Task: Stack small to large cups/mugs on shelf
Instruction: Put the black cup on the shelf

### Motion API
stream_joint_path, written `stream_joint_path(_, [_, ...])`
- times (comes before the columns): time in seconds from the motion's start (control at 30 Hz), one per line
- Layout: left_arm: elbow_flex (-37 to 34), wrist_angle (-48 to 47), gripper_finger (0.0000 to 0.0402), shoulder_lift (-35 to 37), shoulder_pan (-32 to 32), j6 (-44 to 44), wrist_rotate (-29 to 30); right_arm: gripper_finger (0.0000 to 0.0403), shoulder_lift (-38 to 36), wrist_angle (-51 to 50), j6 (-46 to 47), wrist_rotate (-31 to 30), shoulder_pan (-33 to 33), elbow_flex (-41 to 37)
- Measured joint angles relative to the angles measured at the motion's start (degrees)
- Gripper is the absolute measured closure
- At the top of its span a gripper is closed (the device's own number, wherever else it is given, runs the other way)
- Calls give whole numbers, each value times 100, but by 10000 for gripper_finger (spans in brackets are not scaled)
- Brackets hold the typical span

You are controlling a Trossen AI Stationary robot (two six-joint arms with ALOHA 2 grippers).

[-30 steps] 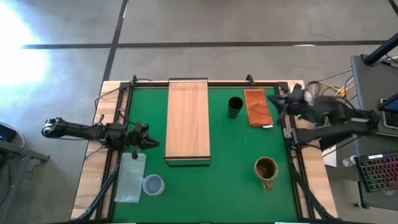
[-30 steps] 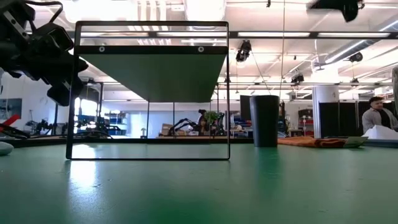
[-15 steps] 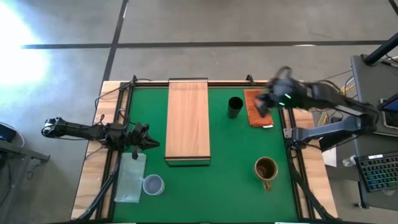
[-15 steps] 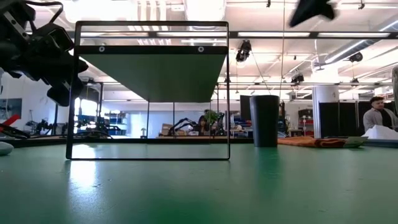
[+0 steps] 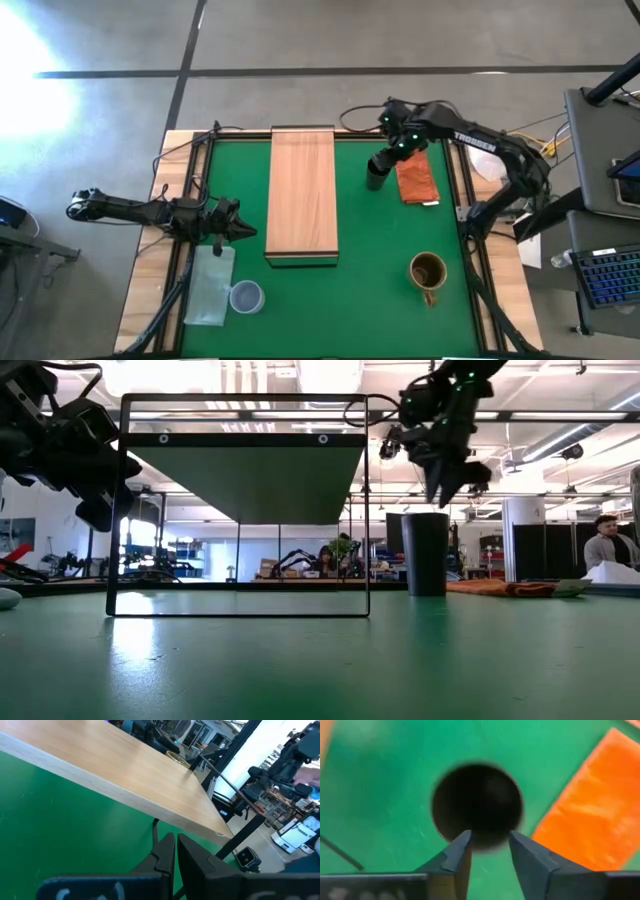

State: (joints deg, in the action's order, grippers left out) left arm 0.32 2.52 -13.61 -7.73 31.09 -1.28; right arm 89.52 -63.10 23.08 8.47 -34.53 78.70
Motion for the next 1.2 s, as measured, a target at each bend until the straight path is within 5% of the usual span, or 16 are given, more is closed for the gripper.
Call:
stream_joint_path(0.27, [0,-8,396,-24,0,0,-2,226,516,76,594,-888,286,253])
stream_joint_path(0.53, [0,-4,396,-24,0,0,-2,259,985,88,651,-1206,335,249])
stream_joint_path(0.8, [0,-2,396,-24,0,2,-2,296,620,-26,648,-876,447,449])
stream_joint_path(1.0, [0,-2,396,-24,0,2,-2,259,-32,-646,518,-1290,510,780])
stream_joint_path(1.2, [0,-2,396,-24,0,0,0,187,123,-382,480,-1327,316,387])
